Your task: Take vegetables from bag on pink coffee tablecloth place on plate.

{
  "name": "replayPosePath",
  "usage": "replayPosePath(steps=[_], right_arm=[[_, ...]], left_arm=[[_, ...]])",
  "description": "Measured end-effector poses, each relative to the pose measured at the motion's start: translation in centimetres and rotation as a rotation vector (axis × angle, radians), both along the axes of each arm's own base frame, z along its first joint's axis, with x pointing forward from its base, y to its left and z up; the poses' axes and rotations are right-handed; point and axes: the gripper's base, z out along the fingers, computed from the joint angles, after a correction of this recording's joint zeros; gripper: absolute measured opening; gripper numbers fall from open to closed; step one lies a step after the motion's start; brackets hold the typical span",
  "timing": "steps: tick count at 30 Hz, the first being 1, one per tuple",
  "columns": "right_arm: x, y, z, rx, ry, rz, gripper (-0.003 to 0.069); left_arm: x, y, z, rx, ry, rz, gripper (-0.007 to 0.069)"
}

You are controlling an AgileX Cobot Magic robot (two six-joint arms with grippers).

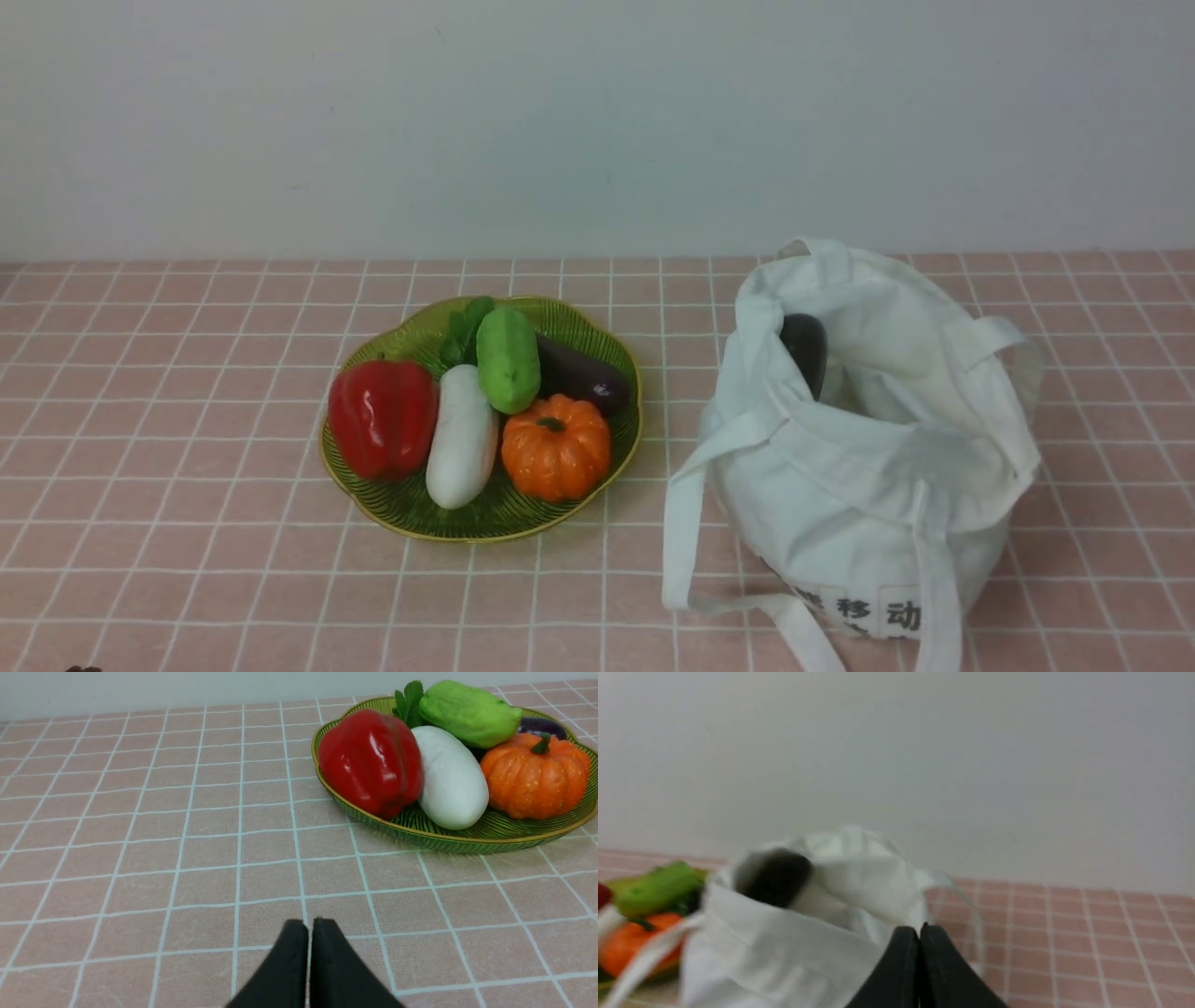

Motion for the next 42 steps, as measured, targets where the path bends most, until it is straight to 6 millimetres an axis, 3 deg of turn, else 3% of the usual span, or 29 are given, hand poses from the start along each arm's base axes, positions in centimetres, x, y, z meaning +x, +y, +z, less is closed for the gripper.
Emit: replayPosePath(steps=[4,6,42], right_arm=[[0.4,-0.5,-4.8,-0.036,0.113,-0.093,-0.0015],[0.4,-0.5,-5.7,-0.038,0.147,-0.094,-0.0015],[0.4,-0.5,-5.7,-0.034,0.141,-0.099,-0.0015]], left_arm=[[0.0,0.0,0.0,0.000,0.000,0.000,-0.0006],[0.0,0.0,0.0,0.000,0.000,0.000,-0.0006],[0.0,0.0,0.0,0.000,0.000,0.000,-0.0006]])
